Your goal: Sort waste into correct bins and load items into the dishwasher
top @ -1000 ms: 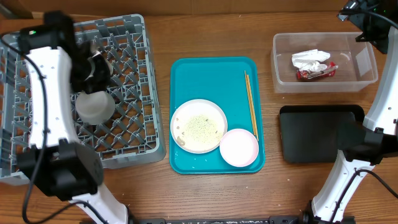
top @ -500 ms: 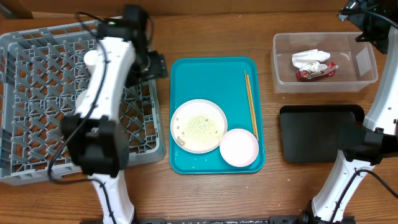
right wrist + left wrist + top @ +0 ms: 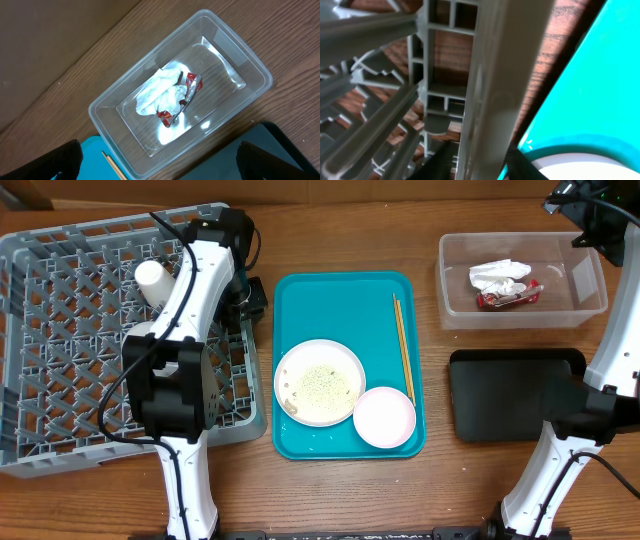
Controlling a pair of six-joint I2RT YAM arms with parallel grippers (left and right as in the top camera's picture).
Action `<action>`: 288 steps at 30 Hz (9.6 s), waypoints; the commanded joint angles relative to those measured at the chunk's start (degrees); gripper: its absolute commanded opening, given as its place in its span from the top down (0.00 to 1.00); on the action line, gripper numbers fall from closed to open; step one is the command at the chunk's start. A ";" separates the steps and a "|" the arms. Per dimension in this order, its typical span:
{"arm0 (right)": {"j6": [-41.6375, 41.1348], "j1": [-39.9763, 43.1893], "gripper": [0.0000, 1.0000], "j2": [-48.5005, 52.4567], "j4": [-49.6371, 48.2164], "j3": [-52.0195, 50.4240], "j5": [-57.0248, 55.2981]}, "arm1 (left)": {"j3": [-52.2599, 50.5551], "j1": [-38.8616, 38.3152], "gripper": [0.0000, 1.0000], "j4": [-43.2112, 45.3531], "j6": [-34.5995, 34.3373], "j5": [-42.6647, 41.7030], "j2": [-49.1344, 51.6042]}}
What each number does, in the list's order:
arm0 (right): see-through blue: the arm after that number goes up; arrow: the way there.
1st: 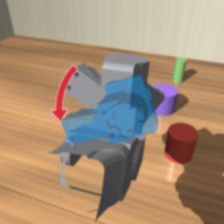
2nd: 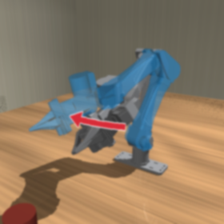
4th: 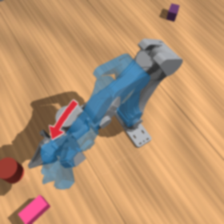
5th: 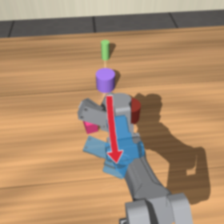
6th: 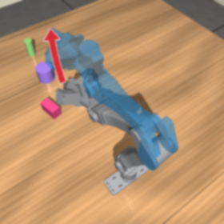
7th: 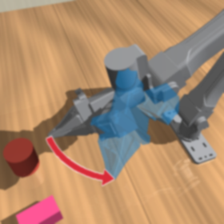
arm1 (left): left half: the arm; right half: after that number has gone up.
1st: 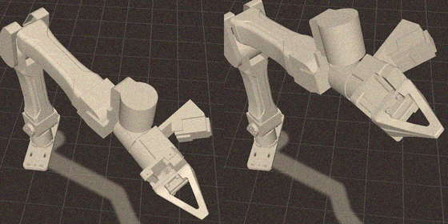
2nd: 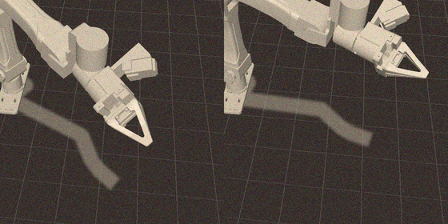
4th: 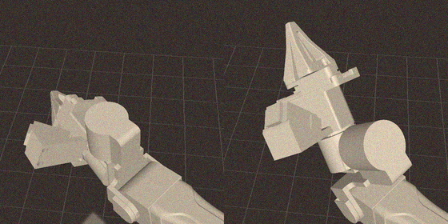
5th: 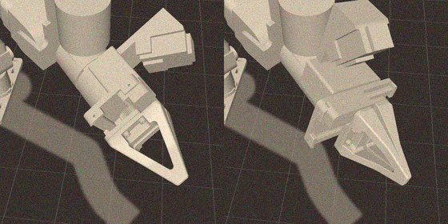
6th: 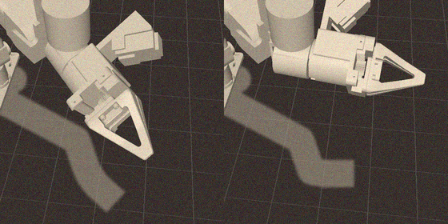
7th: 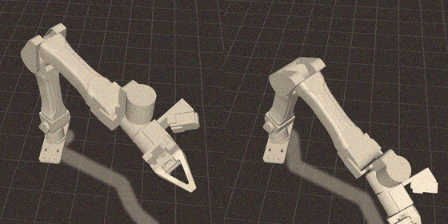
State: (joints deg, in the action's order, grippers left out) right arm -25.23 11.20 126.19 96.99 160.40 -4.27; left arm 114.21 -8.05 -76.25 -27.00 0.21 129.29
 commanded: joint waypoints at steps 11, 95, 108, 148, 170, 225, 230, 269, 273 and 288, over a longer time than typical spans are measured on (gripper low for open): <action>-0.11 0.02 0.00 -0.70 -0.22 0.44 0.11 | 0.26 -2.54 0.96 -2.45 7.39 0.22 1.11; -0.09 0.02 0.00 -0.70 -0.22 0.44 0.11 | 2.29 -48.81 0.30 -10.12 17.25 -5.51 -4.92; -0.09 0.02 0.00 -0.70 -0.22 0.44 0.11 | -11.61 -50.86 0.32 0.07 22.14 -5.53 -4.90; -0.11 0.02 0.00 -0.70 -0.22 0.44 0.11 | -6.73 -50.21 0.96 5.49 24.00 -6.19 -4.94; -0.09 0.02 0.00 -0.70 -0.22 0.44 0.11 | 36.65 -17.27 0.96 -13.16 10.64 -14.43 -5.75; -0.09 0.02 0.00 -0.70 -0.22 0.44 0.11 | 36.92 45.86 0.96 -3.50 20.59 -80.67 21.33; -0.09 0.02 0.00 -0.70 -0.22 0.44 0.11 | 36.92 46.07 0.96 -3.50 20.57 -78.20 21.33; -0.11 0.02 0.00 -0.70 -0.22 0.44 0.11 | 40.11 49.86 0.63 -20.59 9.79 -38.77 15.34; -0.11 0.02 0.00 -0.70 -0.22 0.44 0.11 | 40.11 49.88 0.61 -20.57 9.11 -37.44 12.39; -0.11 0.02 0.00 -0.70 -0.22 0.44 0.11 | 39.85 43.69 0.96 -12.87 8.79 -12.50 2.60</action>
State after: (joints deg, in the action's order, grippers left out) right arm -25.26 11.22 126.21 96.99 160.40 -4.29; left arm 153.93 39.00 -90.21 -17.91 -26.00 131.33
